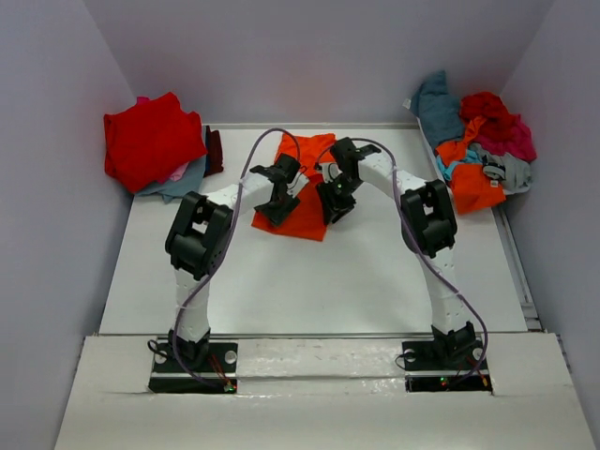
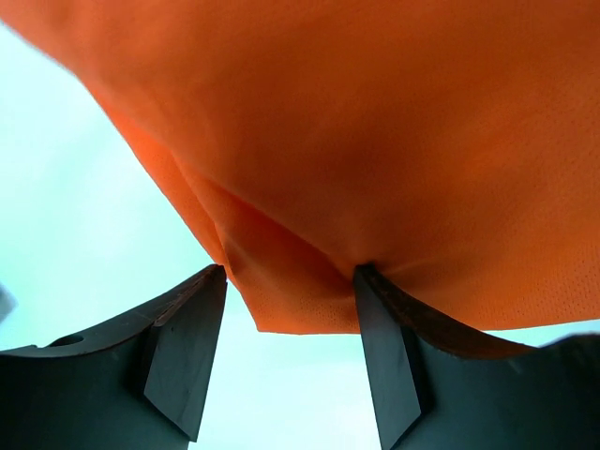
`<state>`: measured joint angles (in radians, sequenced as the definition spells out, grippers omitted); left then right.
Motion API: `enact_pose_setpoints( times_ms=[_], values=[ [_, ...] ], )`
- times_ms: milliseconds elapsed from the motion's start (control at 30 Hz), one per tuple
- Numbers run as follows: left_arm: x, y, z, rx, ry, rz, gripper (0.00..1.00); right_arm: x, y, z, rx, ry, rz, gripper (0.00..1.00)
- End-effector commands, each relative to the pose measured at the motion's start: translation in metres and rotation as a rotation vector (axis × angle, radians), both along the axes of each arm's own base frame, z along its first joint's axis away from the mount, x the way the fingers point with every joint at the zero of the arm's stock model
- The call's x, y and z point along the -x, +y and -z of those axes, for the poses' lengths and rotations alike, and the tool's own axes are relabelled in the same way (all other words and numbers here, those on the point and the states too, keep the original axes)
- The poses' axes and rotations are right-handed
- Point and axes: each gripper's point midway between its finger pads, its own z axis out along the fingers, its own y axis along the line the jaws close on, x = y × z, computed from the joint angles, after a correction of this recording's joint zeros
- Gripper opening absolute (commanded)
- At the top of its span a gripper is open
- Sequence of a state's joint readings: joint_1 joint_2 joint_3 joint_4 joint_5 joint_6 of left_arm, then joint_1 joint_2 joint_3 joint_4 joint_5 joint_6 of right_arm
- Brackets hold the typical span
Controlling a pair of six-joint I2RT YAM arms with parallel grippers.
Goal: Fold and stack the t-shirts
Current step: Fold the tshirt
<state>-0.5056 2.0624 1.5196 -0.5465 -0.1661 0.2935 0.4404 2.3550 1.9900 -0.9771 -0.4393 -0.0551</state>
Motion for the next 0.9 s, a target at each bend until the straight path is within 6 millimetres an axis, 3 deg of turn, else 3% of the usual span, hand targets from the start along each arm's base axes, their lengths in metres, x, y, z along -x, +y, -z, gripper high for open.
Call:
enact_pose_setpoints(
  times_ms=[0,67,267,467,633,733,867],
  values=[
    [0.054,0.035,0.005,-0.166,0.16,0.082,0.69,0.024,-0.017,-0.01,0.053,0.018,-0.048,0.43],
    [0.066,0.037,0.002,-0.18,0.181,0.13,0.69,0.033,-0.022,-0.015,0.059,0.027,-0.055,0.43],
    [0.096,0.018,-0.009,-0.181,0.216,0.289,0.68,0.061,-0.03,-0.029,0.059,0.039,-0.091,0.43],
    [0.11,-0.005,-0.027,-0.102,0.235,0.359,0.69,0.057,-0.03,-0.06,0.051,-0.061,-0.083,0.43],
    [0.092,-0.022,-0.057,-0.038,0.145,0.347,0.69,0.049,-0.03,-0.072,0.05,-0.117,-0.072,0.43],
    [0.064,-0.037,-0.092,0.006,0.009,0.326,0.7,0.037,-0.025,-0.082,0.036,-0.161,-0.067,0.43],
    [0.043,-0.043,-0.101,-0.006,-0.058,0.274,0.7,0.025,-0.018,-0.076,0.032,-0.147,-0.046,0.43]
  ],
)
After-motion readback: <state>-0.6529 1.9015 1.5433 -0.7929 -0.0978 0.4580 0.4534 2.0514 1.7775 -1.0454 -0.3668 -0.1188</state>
